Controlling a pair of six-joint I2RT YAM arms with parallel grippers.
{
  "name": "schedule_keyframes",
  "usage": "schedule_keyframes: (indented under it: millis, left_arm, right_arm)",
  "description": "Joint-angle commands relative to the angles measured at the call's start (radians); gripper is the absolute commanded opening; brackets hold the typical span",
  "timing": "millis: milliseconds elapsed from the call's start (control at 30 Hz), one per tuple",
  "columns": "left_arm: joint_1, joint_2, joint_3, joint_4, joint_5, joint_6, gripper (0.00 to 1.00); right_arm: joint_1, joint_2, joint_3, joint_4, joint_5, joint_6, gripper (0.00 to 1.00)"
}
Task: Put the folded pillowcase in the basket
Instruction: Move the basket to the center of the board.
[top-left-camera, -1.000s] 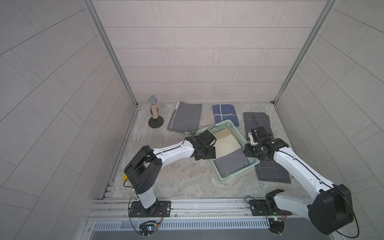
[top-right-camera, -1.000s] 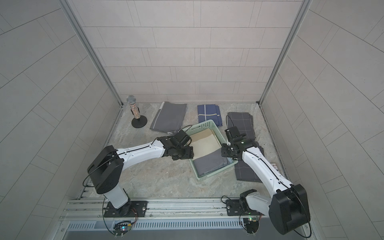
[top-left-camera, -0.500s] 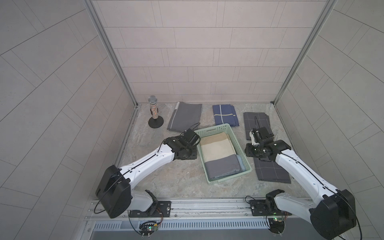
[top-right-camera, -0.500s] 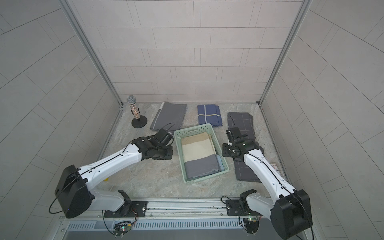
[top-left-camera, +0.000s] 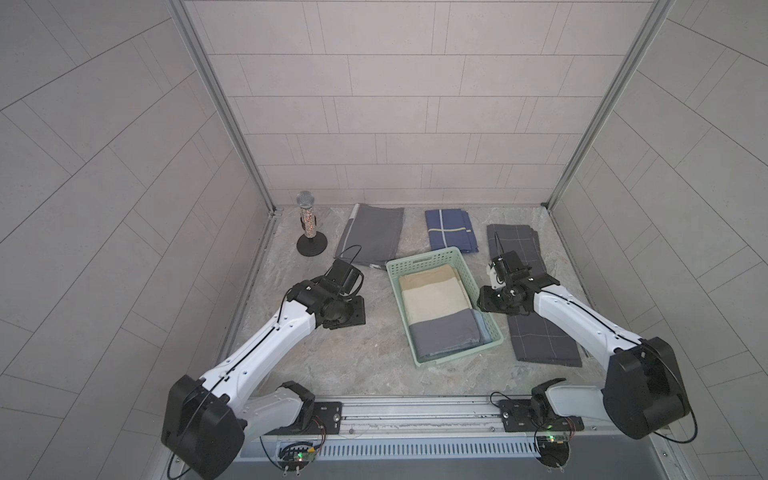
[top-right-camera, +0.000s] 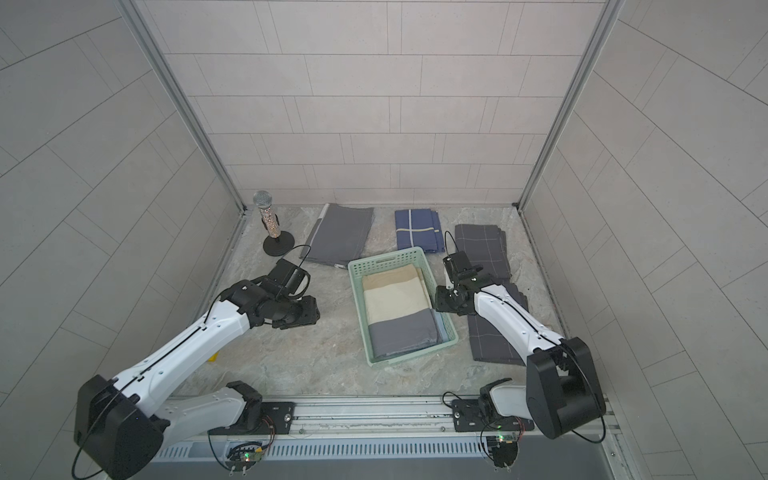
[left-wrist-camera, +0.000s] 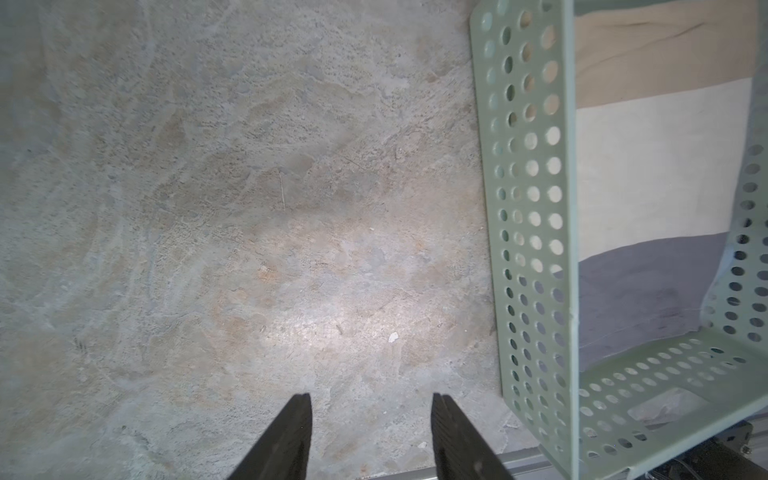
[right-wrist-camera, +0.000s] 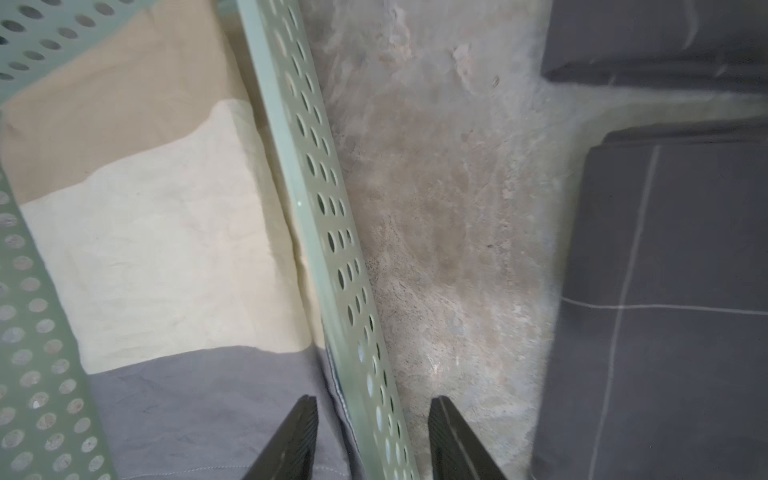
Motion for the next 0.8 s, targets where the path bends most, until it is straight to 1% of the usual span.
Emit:
schedule_keyframes:
  millis: [0, 67, 100, 167, 233, 367, 500, 600, 700, 767]
  left_arm:
    - [0.011, -0.025, -0.030, 0.020, 0.020, -0.014, 0.54]
    - [0.013, -0.035, -0.037, 0.030, 0.025, -0.018, 0.54]
    - [0.015, -0.041, -0.038, 0.032, 0.025, -0.018, 0.54]
    - [0.016, -0.049, -0.033, 0.031, 0.025, -0.015, 0.54]
    - [0.019, -0.056, -0.025, 0.026, 0.023, -0.012, 0.54]
    - [0.021, -0.076, -0.014, 0.019, 0.021, -0.011, 0.54]
    - [0.022, -0.098, -0.024, 0.017, 0.025, -0.013, 0.54]
    - [0.021, -0.114, -0.029, 0.013, 0.027, -0.019, 0.54]
    - [0.022, -0.130, -0.028, 0.015, 0.027, -0.029, 0.54]
    - [0.022, -0.137, -0.022, 0.014, 0.026, -0.034, 0.54]
  right_arm:
    - [0.006, 0.042, 0.011, 0.041, -0.034, -0.015, 0.36]
    - [0.049, 0.042, 0.016, 0.048, -0.015, -0.008, 0.22]
    - [0.086, 0.037, 0.022, 0.042, 0.019, -0.004, 0.15]
    - [0.162, 0.032, 0.041, 0.012, 0.069, 0.012, 0.06]
    - [0.223, 0.025, 0.042, -0.001, 0.095, 0.053, 0.01]
    - [0.351, -0.003, 0.033, -0.040, 0.187, 0.123, 0.00]
    - [0.400, -0.059, -0.022, -0.043, 0.167, 0.198, 0.00]
    - [0.450, -0.101, -0.042, -0.043, 0.175, 0.272, 0.00]
    - [0.527, -0.079, -0.032, -0.006, 0.217, 0.358, 0.00]
    - [0.576, -0.038, -0.023, 0.055, 0.216, 0.407, 0.00]
